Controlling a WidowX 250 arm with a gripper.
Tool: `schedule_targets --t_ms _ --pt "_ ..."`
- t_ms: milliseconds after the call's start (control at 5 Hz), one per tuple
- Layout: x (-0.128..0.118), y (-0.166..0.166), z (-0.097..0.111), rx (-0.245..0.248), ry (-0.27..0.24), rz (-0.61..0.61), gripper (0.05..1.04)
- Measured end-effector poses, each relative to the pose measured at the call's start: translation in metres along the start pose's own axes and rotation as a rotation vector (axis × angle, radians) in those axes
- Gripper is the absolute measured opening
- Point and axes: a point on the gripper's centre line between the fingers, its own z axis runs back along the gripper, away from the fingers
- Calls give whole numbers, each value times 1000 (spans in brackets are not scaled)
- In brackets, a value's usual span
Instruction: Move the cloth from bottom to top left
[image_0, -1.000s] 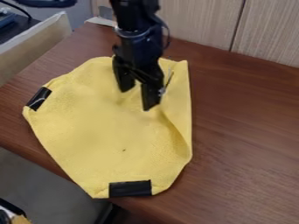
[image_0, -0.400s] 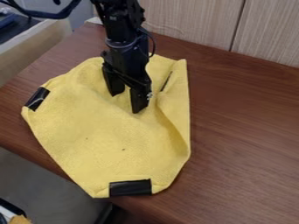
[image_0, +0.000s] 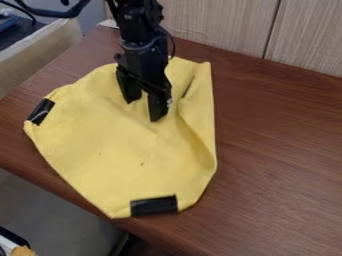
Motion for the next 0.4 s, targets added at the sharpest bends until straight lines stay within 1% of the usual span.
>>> schedule_targets --t_ms 200,400 --pt "10 21 -3 -6 1 35 1001" --pt "18 45 -5 -2 -3 64 1001"
